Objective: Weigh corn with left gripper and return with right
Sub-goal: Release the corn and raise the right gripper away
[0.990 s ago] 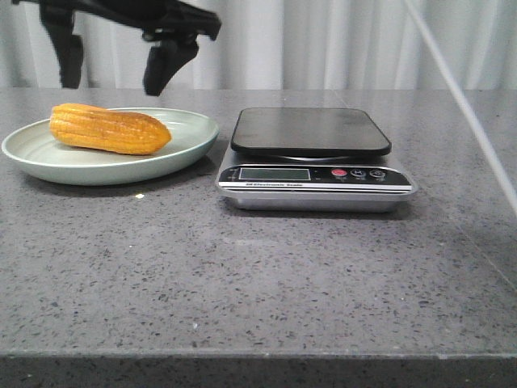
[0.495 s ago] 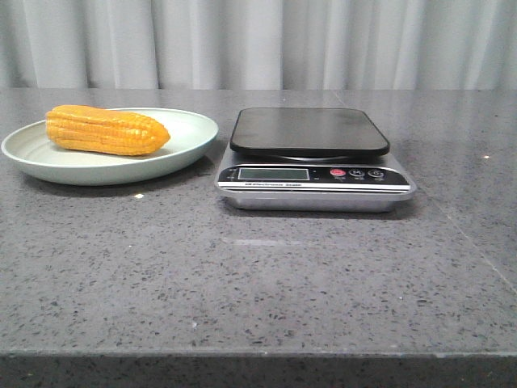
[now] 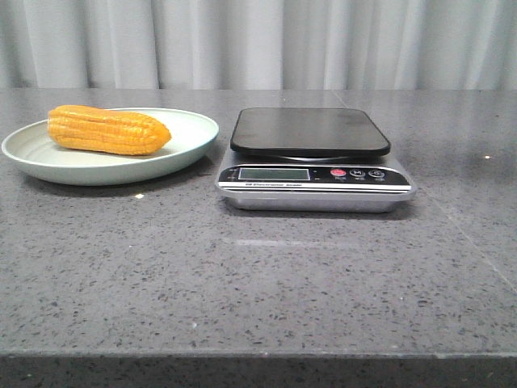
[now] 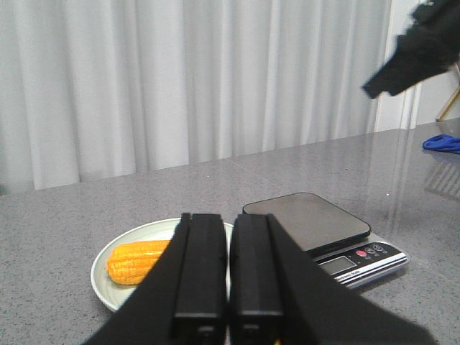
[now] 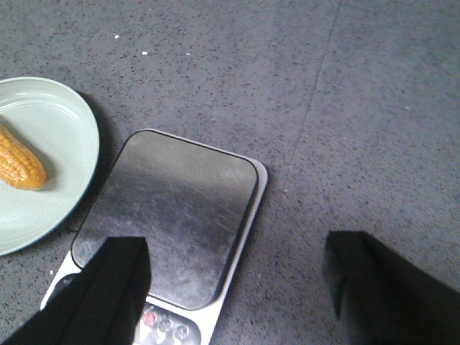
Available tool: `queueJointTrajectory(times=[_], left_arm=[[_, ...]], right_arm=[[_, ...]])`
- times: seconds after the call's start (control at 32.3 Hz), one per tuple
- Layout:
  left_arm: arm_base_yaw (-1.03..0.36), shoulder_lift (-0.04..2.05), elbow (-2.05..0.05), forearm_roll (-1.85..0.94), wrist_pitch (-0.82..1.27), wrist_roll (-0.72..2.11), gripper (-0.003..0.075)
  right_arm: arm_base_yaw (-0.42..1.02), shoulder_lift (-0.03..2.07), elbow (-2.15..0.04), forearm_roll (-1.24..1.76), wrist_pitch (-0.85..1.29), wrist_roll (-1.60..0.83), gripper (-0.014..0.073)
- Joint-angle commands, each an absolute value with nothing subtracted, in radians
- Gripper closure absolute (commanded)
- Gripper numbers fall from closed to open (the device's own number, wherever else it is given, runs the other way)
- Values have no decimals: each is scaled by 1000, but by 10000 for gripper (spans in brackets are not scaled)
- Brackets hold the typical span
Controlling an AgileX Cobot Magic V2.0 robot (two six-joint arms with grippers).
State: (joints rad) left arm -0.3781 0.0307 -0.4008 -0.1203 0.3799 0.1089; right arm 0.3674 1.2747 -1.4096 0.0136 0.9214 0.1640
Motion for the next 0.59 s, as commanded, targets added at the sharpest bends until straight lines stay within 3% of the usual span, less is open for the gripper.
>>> queueJointTrajectory(times=[0.0,0.56], left_arm=[[-382,54,-424,-133,307,109,586],[-382,54,-424,-133,307,109,586]], right_arm=[[340,1098,-1269,7,774,153,4],[311,307,-700,-104,575,153,4]])
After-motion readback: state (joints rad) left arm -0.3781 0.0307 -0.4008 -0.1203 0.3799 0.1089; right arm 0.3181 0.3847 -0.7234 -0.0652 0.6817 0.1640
